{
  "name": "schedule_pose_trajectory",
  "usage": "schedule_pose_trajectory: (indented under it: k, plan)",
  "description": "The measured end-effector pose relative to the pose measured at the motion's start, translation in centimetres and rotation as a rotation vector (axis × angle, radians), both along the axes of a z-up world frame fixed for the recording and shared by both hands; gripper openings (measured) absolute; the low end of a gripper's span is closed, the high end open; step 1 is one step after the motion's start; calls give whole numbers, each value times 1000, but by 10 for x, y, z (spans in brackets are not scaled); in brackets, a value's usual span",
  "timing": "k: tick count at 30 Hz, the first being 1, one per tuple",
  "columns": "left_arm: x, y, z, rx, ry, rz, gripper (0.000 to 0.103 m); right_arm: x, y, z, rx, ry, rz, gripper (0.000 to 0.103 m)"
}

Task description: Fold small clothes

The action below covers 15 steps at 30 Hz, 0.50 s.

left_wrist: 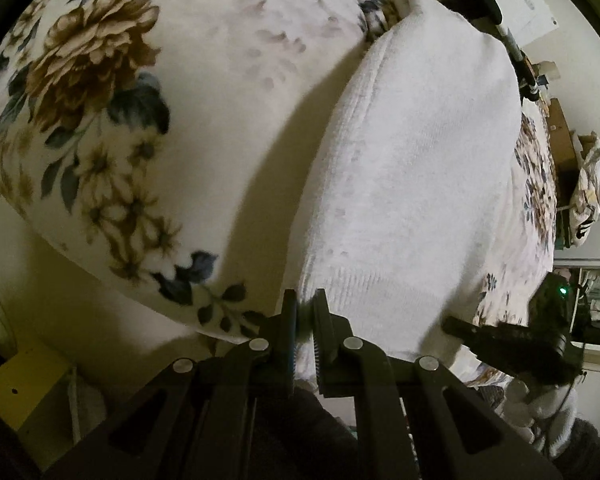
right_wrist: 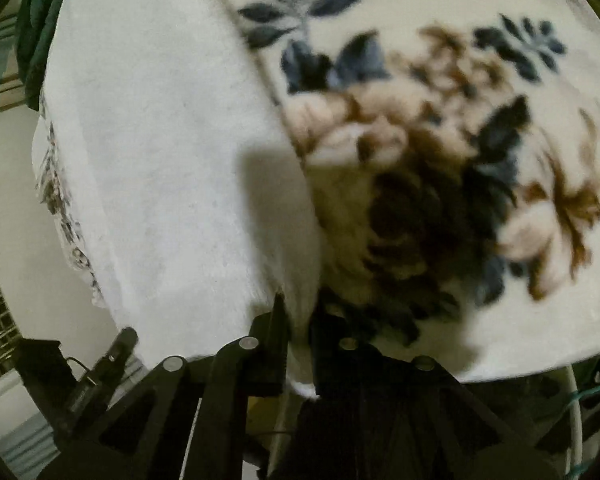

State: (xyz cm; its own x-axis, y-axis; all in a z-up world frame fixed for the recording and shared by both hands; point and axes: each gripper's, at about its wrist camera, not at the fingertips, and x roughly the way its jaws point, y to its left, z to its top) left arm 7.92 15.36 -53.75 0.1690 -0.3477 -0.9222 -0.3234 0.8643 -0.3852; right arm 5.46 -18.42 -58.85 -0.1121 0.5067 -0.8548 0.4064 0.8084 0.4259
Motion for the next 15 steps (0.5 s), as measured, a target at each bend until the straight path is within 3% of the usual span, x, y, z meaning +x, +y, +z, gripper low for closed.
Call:
schedule_pose_trajectory:
  k: [7, 12, 15]
  plan:
    - [-5, -12, -20, -8, 31, -55, 5, -22, 7, 34, -93, 6, 19, 6]
    - [2, -7, -40, 5, 48, -59, 8, -7, 32, 9, -134, 26, 74, 7]
    - [6, 0, -37, -28, 55, -63, 12, 3, 33, 3, -92, 46, 62, 10]
